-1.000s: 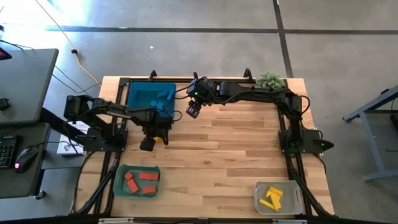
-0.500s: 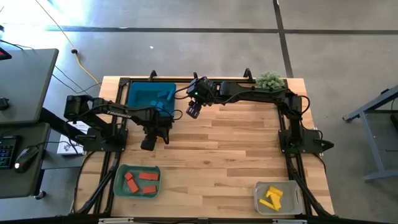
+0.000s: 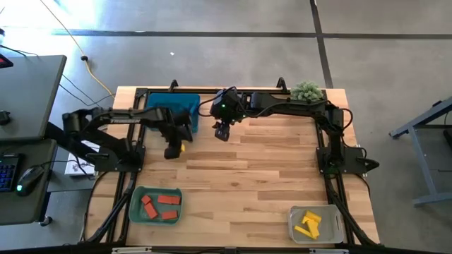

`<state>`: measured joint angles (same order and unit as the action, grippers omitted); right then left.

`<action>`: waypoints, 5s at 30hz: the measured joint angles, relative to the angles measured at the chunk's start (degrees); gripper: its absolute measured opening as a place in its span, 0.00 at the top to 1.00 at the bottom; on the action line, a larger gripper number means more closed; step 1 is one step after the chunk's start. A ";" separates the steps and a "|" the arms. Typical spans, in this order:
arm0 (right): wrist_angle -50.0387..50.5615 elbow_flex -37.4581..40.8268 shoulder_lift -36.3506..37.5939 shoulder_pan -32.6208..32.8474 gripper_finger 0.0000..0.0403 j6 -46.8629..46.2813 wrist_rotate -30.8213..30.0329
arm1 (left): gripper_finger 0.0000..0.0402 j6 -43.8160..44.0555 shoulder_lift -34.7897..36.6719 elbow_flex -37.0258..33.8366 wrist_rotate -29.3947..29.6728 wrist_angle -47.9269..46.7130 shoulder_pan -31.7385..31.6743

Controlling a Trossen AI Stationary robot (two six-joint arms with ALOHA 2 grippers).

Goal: Sort & place blocks by color
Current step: Put the yellow block into the gray bin

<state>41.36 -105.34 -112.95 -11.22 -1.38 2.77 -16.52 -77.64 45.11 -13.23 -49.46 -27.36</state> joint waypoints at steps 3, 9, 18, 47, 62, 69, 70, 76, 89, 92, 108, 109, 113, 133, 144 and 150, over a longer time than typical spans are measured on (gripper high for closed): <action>-0.04 0.00 0.00 0.00 0.58 1.70 1.41 | 0.75 0.84 1.65 2.57 -4.41 0.11 -2.92; -0.68 0.00 0.00 0.13 0.58 2.91 1.98 | 0.75 1.75 4.16 7.95 -9.51 -0.20 -7.63; -4.76 0.00 0.00 1.95 0.59 11.34 -0.80 | 0.75 8.52 4.65 14.39 -20.58 -0.19 -13.96; -20.19 0.00 0.15 7.01 0.59 16.74 -23.77 | 0.75 37.02 4.56 16.23 -42.21 22.43 -24.75; -25.13 0.00 0.04 7.72 0.71 17.00 -28.91 | 0.75 40.15 4.54 16.24 -41.66 27.23 -23.51; -24.96 0.00 0.04 8.19 0.73 16.89 -30.83 | 0.75 40.40 4.48 16.24 -41.43 28.36 -23.51; -24.98 -0.02 0.04 8.37 0.73 16.87 -31.43 | 0.74 40.35 4.48 16.22 -41.47 28.57 -23.50; -23.90 -0.02 0.01 9.11 0.73 15.29 -31.50 | 0.55 38.30 4.48 16.32 -41.44 29.22 -23.40; -6.54 -0.02 -0.09 13.59 0.73 -4.27 -33.21 | 0.37 33.94 4.32 16.31 -36.58 28.93 -23.21; 0.88 -0.02 -0.09 15.09 0.73 -11.27 -32.54 | 0.37 33.67 4.32 16.32 -35.70 28.90 -23.20; 35.19 0.02 -0.04 21.05 0.73 -26.83 -29.29 | 0.37 34.74 4.32 16.30 -35.39 28.75 -23.20; 36.69 0.03 -0.02 21.41 0.73 -26.82 -29.29 | 0.37 34.49 4.32 16.28 -35.39 28.75 -23.20; 43.39 0.07 0.00 23.07 0.73 -26.83 -29.34 | 0.37 34.50 4.30 16.28 -35.38 28.75 -23.20; 42.37 29.09 22.80 36.61 0.73 -54.61 -22.21 | 0.37 37.58 4.30 16.24 -29.58 28.75 -21.55; 29.21 42.94 37.08 52.41 0.73 -79.32 -12.74 | 0.37 38.90 4.30 16.24 -20.64 28.75 -16.33; 18.36 48.65 40.52 58.16 0.73 -80.42 -7.79 | 0.37 40.95 4.30 16.24 -20.35 28.80 -13.34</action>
<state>59.72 -56.69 -72.43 46.94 -81.80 -5.02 24.43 -73.34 61.34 -33.58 -20.67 -40.70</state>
